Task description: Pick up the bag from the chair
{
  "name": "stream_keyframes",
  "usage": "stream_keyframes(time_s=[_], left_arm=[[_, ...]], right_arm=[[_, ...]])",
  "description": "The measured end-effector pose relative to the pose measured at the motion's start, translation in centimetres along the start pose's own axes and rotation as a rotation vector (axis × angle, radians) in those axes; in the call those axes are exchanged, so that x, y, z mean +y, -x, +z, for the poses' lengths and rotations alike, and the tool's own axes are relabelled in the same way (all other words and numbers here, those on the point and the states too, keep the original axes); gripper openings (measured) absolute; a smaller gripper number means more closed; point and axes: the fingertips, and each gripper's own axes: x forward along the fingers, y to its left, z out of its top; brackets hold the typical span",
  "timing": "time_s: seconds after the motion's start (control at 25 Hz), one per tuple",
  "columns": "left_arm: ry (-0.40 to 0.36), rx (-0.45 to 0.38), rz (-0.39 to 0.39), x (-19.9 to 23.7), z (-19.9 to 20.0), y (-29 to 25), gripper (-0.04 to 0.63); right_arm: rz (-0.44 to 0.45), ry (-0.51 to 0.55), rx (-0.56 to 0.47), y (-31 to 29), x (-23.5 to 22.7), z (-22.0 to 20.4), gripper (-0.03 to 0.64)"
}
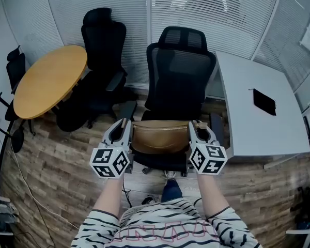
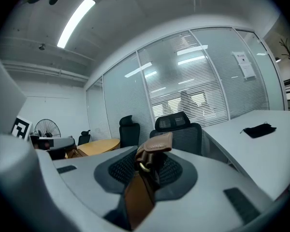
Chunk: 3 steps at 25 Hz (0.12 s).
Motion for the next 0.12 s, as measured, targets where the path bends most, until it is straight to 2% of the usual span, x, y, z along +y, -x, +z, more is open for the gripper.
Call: stream_keyframes(time_s=[0.12], left_arm=[[0.001,0.009,-0.003,-0.14,-0.38,-0.17,0.077]], right_arm=[[-0.006,-0.005,0.004,0.06,-0.30,-0.25,0.118]])
